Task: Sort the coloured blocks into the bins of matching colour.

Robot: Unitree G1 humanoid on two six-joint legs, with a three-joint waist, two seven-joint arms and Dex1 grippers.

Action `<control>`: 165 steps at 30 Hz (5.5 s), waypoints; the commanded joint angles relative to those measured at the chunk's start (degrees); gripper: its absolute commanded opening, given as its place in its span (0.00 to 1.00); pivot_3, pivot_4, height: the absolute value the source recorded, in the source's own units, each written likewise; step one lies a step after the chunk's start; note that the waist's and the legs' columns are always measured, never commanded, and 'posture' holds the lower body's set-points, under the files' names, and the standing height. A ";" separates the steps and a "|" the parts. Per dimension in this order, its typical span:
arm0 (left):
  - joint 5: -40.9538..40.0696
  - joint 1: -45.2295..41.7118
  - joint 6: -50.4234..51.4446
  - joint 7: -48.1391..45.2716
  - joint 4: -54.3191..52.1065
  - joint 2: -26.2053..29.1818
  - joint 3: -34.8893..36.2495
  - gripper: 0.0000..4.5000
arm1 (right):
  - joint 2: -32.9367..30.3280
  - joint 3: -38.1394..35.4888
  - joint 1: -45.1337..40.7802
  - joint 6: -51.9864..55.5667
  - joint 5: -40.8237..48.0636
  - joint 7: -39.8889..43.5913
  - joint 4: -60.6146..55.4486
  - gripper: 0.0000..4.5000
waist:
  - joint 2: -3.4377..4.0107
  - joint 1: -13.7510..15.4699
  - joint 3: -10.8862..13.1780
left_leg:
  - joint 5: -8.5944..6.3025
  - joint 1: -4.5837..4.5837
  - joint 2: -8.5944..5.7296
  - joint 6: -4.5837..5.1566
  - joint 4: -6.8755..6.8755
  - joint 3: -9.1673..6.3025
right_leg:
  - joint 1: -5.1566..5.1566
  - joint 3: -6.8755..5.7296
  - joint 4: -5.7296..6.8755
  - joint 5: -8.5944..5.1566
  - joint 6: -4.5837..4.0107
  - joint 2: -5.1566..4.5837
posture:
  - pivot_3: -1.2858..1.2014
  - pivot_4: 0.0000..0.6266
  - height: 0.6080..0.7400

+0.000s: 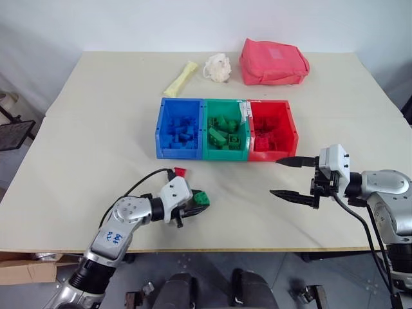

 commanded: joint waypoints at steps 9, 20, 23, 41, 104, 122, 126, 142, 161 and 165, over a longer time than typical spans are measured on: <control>2.01 -23.33 -9.17 9.40 17.45 -13.79 3.24 0.34 | 2.57 -8.21 2.93 1.44 5.88 -8.74 -7.09 1.00 | -0.02 0.55 0.01 | 0.03 0.00 -0.06 0.05 0.03 0.06 | -0.02 -0.42 0.11 0.03 0.06 0.06 | 0.52 0.24 1.00; 5.12 -36.15 -24.82 10.55 41.35 -18.18 4.20 0.77 | 3.78 -9.10 4.11 0.92 5.99 -14.42 -10.05 1.00 | -0.06 1.38 0.03 | 0.10 -0.11 -0.17 0.17 0.02 0.13 | -0.07 -0.53 0.05 0.09 0.16 0.00 | 0.52 0.24 1.00; 4.03 -35.83 -24.60 9.13 40.63 -17.45 4.88 0.97 | 3.48 -8.95 4.22 1.07 6.15 -14.57 -10.25 1.00 | -0.06 1.31 0.03 | 0.10 -0.11 -0.17 0.17 0.02 0.13 | -0.07 -0.53 0.04 0.09 0.18 0.01 | 0.52 0.24 1.00; -11.43 -7.14 0.70 -14.40 7.87 13.45 15.48 0.99 | -1.77 -3.07 -0.71 -0.98 6.38 4.30 -0.24 1.00 | -0.04 -0.23 0.05 | 0.09 -0.03 -0.07 0.16 -0.03 0.02 | -0.05 -0.42 0.03 0.08 0.16 0.02 | 0.52 0.24 1.00; -2.66 -9.65 -9.20 -4.72 15.03 -1.00 7.70 0.74 | 0.75 -5.50 3.26 -2.89 9.08 4.72 -0.47 1.00 | -0.02 0.05 0.06 | 0.04 0.04 -0.09 0.06 0.06 0.04 | -0.06 -0.42 0.28 0.04 0.08 -0.04 | 0.52 0.24 1.00; 1.86 -36.09 -22.57 3.96 41.60 -25.71 2.69 0.74 | 2.30 -15.57 10.90 -1.61 12.41 -6.53 -9.19 1.00 | -0.10 1.82 0.10 | 0.14 -0.05 -0.29 0.25 0.08 0.12 | 0.03 -0.41 0.02 0.13 0.24 -0.08 | 0.52 0.24 1.00; 3.93 -44.96 -30.08 8.14 56.42 -29.56 4.26 0.74 | 2.77 -16.73 13.07 -1.37 13.06 -8.51 -11.60 1.00 | -0.12 1.72 0.11 | 0.14 -0.07 -0.29 0.25 0.03 0.17 | -0.01 -0.43 -0.01 0.14 0.25 -0.07 | 0.52 0.24 1.00; 3.95 -51.96 -38.93 7.43 71.13 -30.23 10.47 0.99 | 3.40 -14.43 12.37 -0.94 13.32 -10.84 -12.41 1.00 | -0.17 1.41 0.14 | 0.18 -0.16 -0.29 0.32 0.02 0.19 | -0.08 -0.48 -0.05 0.16 0.29 -0.08 | 0.52 0.24 1.00; -7.94 -18.38 -13.30 -16.41 20.95 -6.30 9.36 0.99 | -3.33 -17.73 17.99 3.69 13.31 -7.29 -11.88 1.00 | -0.13 1.10 0.12 | 0.18 -0.10 -0.26 0.31 0.09 0.06 | -0.02 -0.39 0.06 0.16 0.28 -0.09 | 0.52 0.24 1.00; -10.51 -15.00 -14.24 -20.42 20.17 -2.37 11.36 0.99 | -5.65 -18.58 19.35 4.61 12.44 -6.10 -11.01 1.00 | -0.12 1.29 0.11 | 0.17 -0.02 -0.27 0.30 0.09 0.04 | 0.04 -0.34 0.02 0.16 0.28 -0.10 | 0.52 0.24 1.00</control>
